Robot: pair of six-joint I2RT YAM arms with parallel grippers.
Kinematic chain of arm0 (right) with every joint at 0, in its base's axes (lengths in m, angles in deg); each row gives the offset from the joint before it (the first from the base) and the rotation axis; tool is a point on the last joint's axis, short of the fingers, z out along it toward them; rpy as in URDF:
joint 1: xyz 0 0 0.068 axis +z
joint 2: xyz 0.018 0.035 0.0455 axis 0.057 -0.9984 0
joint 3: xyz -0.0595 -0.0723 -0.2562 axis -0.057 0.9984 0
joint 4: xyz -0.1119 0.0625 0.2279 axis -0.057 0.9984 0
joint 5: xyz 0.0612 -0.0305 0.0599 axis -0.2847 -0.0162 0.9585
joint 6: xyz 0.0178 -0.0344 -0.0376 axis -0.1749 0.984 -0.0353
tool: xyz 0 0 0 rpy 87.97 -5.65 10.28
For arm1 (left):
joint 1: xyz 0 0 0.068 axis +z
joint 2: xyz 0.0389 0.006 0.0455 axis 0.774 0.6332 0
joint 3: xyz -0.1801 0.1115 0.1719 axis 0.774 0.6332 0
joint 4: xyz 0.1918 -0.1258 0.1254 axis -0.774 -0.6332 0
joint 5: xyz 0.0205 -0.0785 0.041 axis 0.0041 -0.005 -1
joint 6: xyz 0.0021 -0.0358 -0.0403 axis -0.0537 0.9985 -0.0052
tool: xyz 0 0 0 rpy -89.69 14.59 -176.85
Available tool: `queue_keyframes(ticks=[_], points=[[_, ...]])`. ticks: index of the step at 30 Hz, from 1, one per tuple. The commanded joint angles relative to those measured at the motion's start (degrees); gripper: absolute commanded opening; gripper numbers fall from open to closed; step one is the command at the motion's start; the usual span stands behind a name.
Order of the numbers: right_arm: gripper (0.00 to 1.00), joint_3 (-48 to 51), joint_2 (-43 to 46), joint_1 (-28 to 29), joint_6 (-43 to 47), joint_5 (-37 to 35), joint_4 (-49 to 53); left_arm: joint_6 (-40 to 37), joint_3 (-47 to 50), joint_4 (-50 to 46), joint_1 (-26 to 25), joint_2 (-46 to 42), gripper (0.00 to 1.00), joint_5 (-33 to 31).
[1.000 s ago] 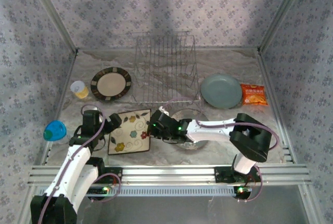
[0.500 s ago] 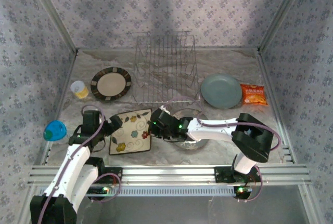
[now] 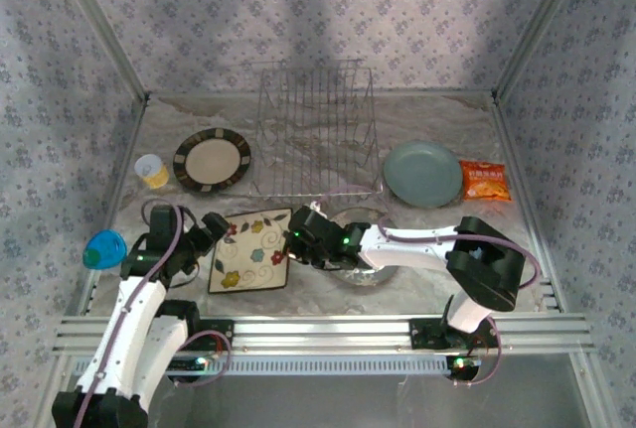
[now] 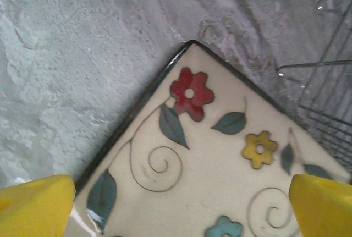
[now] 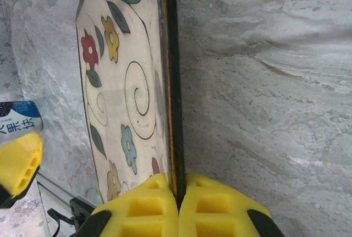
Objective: Load the plates into the dish rack
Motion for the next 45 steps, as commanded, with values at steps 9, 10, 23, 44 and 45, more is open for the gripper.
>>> queue_keyframes(ticks=[9, 10, 23, 44, 45], points=[[0.0, -1.06, 1.53, 0.72, -6.93, -3.21, -0.33, 15.52, -5.42, -14.06, -0.49, -7.67, 0.99, 4.91], [0.0, -0.89, 1.72, 0.76, -6.94, -3.35, -0.99, 15.88, -5.54, -14.74, -0.46, -8.76, 0.99, 4.42], [0.0, -3.8, 7.54, 1.99, -0.65, -9.01, 5.49, 10.1, -5.18, -10.13, -0.43, -6.62, 0.99, 6.84], [0.0, -5.53, 12.17, 2.24, 5.63, -8.93, 10.78, 1.21, -8.73, -9.67, -0.41, -0.41, 0.99, 4.98], [0.0, -5.6, 12.3, 2.3, 6.07, -8.8, 10.84, 1.22, -8.71, -9.65, -0.42, -0.39, 0.99, 4.98]])
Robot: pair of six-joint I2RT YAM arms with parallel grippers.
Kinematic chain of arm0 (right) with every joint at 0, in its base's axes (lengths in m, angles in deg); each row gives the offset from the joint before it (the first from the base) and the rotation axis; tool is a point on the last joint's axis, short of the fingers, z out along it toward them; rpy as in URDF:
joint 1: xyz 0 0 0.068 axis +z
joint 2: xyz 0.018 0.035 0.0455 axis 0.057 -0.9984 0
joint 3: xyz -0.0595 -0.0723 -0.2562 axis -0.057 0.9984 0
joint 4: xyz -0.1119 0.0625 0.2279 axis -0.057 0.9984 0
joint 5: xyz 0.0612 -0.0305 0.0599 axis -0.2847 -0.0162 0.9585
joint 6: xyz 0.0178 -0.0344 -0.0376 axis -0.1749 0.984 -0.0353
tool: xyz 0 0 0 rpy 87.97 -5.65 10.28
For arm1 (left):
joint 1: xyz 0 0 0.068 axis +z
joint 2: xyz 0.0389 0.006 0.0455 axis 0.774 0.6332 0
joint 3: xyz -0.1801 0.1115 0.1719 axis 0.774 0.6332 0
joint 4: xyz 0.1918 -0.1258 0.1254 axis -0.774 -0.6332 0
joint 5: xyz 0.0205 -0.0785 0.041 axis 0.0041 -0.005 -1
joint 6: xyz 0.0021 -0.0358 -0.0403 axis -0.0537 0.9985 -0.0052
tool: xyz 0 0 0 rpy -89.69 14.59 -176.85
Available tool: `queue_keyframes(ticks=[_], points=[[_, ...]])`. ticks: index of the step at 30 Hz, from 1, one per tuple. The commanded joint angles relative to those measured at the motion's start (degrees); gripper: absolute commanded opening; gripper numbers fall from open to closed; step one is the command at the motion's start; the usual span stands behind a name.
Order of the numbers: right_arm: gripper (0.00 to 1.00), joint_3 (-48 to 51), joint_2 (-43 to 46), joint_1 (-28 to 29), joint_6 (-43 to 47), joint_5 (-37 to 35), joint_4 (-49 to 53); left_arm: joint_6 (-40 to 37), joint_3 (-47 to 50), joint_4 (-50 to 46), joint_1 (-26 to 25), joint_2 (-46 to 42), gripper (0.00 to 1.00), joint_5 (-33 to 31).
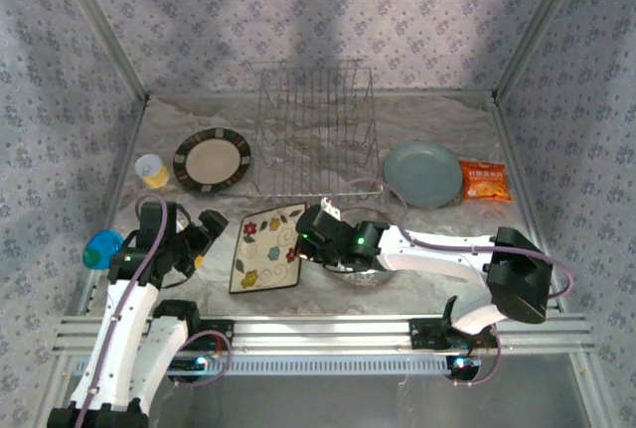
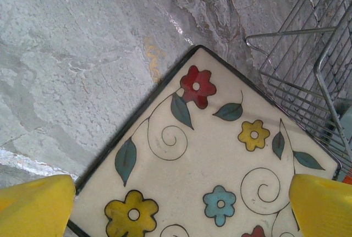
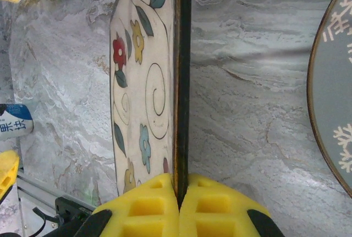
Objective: Load the plates into the dish rack
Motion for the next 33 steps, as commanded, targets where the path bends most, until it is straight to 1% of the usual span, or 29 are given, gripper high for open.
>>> queue_keyframes(ticks=[1, 22, 33], points=[[0.0, -3.87, 3.32, 0.32, 2.77, -1.59, -1.83, -0.93, -0.86, 0.84, -0.42, 0.01, 0.99, -0.35], [0.0, -9.1, 3.17, 0.6, 6.11, -0.21, 0.35, -1.37, -0.28, 1.94, -0.42, 0.49, 0.99, -0.88], [0.0, -10.27, 3.4, -0.86, 7.14, 1.11, 0.65, -2.56, 0.67, 3.16, -0.44, 1.39, 0.99, -1.23]])
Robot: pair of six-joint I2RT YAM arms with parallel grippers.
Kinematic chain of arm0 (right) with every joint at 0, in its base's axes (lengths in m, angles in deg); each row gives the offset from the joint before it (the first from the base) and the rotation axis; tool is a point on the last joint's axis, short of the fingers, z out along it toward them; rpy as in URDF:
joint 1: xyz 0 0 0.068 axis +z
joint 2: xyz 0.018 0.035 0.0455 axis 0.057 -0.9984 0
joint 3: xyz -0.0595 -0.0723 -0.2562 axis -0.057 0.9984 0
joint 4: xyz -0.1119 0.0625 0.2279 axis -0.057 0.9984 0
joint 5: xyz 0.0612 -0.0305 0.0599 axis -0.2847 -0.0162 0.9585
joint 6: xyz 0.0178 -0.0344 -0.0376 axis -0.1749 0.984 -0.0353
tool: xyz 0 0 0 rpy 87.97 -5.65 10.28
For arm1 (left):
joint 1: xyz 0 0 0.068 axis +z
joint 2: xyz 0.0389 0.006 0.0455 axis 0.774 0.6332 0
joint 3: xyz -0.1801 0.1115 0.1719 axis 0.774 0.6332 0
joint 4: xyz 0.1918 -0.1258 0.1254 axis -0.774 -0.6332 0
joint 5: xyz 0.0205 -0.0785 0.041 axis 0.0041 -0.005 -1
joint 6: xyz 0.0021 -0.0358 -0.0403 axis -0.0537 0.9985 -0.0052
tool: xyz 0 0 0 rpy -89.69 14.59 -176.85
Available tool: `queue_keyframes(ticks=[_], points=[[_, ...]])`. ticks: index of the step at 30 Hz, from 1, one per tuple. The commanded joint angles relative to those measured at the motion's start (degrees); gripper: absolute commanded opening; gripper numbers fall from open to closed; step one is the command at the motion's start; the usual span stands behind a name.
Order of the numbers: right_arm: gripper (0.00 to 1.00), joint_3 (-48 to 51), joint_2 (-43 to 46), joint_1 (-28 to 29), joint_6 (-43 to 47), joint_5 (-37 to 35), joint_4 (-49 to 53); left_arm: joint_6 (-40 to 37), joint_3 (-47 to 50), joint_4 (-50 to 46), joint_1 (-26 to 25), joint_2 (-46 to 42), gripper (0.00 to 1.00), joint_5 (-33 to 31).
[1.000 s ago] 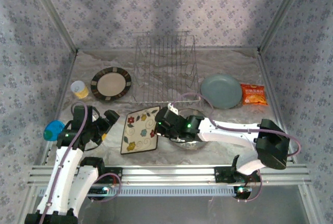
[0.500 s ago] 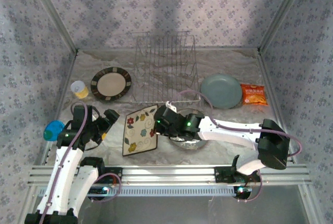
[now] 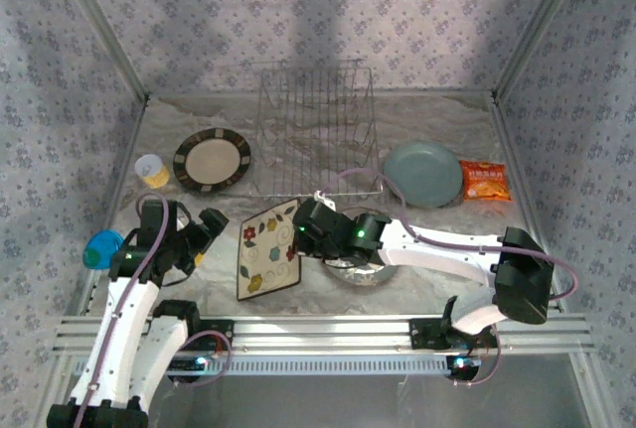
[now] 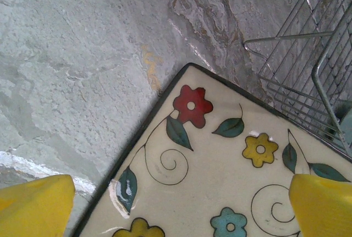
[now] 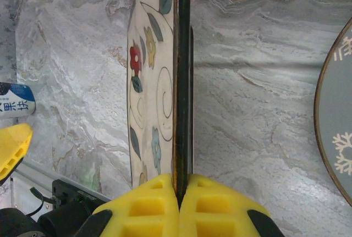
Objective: Load the plates into the dish rack
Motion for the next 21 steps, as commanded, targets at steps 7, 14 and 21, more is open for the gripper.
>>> queue_keyframes(ticks=[7, 14, 21], points=[[0.0, -6.03, 3.24, -2.11, 2.26, 2.26, -4.85, -3.02, 2.25, 3.79, -0.42, 0.88, 0.99, -0.49], [0.0, -9.41, 2.67, -3.11, 4.49, 4.11, -3.57, -3.55, 4.1, 5.35, -0.42, 0.74, 0.99, -0.12], [0.0, -14.57, 0.32, -4.31, 7.99, 8.02, -0.65, -4.93, 3.36, 4.89, -0.43, 1.27, 0.99, -0.2]])
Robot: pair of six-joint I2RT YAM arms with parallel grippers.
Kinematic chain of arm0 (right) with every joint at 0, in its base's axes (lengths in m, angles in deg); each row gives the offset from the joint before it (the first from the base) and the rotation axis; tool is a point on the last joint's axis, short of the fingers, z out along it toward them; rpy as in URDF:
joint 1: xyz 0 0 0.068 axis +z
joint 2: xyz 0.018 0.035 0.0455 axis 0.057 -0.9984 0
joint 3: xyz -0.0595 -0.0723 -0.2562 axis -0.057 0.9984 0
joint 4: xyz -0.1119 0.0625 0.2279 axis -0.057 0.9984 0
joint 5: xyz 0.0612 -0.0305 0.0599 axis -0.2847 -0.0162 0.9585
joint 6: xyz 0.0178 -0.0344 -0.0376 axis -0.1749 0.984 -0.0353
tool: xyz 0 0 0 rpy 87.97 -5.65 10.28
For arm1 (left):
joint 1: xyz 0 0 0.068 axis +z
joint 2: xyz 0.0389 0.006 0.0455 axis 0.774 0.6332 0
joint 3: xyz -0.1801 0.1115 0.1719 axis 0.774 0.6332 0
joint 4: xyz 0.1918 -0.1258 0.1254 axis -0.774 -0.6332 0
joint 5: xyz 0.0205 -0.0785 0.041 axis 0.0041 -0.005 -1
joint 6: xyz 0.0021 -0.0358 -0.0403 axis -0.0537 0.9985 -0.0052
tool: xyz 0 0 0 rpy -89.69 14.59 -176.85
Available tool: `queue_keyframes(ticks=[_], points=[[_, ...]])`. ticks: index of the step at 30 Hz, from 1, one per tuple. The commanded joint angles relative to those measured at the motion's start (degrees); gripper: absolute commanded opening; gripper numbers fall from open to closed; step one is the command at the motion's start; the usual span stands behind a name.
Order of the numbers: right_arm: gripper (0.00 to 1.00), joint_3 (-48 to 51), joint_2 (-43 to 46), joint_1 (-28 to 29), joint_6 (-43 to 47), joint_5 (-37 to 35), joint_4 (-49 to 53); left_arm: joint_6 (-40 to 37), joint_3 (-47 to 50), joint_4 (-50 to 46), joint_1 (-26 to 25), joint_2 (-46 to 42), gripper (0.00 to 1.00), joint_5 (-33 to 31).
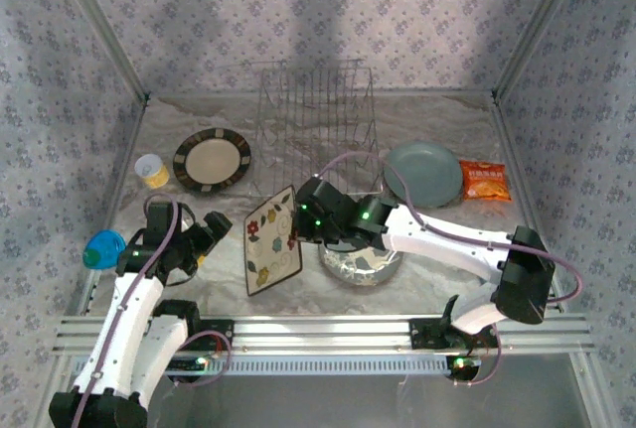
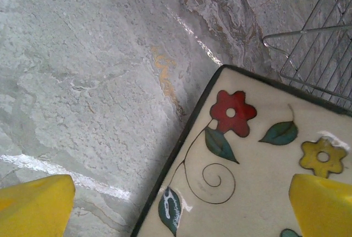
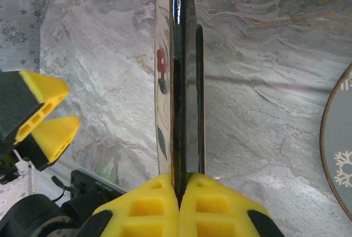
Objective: Load the plates into the dish rack
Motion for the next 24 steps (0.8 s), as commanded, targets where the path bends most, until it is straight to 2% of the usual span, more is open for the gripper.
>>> queue_keyframes(ticks=[1, 9, 24], points=[[0.0, -6.85, 0.56, -0.48, 2.22, 3.06, -6.66, -1.65, -0.75, 0.81, -0.45, 0.48, 0.99, -0.16], [0.0, -9.75, -1.05, -1.97, 4.51, 6.19, -5.02, -1.27, 0.38, 1.69, -0.41, -0.13, 0.99, -0.13], [0.0, -11.11, -1.36, -4.49, 6.63, 10.02, -3.77, 1.49, 8.35, 15.46, -0.46, -3.39, 0.99, 7.93]])
